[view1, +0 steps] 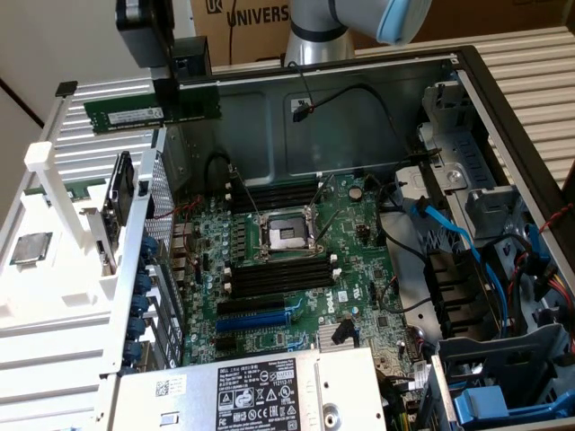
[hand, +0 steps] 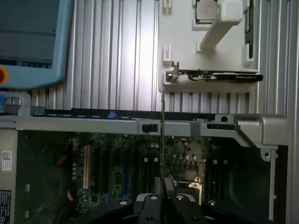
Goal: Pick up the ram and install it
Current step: 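Pick up the ram and move it above insertion slot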
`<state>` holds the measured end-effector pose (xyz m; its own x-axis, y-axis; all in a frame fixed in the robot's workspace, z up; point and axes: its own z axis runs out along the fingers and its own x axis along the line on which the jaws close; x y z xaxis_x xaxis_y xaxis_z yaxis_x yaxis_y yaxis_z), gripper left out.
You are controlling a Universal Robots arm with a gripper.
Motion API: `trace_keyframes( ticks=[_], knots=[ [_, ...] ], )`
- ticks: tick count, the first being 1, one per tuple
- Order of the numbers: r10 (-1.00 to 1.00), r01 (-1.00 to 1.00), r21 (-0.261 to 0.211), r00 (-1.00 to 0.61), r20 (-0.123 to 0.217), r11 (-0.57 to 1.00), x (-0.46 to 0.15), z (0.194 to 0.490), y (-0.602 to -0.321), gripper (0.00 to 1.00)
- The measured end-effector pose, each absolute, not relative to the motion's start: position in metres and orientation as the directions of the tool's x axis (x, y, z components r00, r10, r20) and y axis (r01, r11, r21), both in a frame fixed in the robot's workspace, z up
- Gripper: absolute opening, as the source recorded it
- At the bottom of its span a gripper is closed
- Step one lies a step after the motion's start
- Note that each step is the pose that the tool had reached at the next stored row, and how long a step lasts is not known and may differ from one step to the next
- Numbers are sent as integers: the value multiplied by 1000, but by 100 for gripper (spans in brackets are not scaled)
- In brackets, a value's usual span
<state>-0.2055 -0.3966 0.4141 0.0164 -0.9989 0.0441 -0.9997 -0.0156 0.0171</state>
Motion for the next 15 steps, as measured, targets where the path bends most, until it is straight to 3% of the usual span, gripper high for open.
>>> trace_keyframes(
  ticks=[15],
  knots=[
    [-999,-1000,-5,16,46,-16,-142,402,-397,13]
  ],
)
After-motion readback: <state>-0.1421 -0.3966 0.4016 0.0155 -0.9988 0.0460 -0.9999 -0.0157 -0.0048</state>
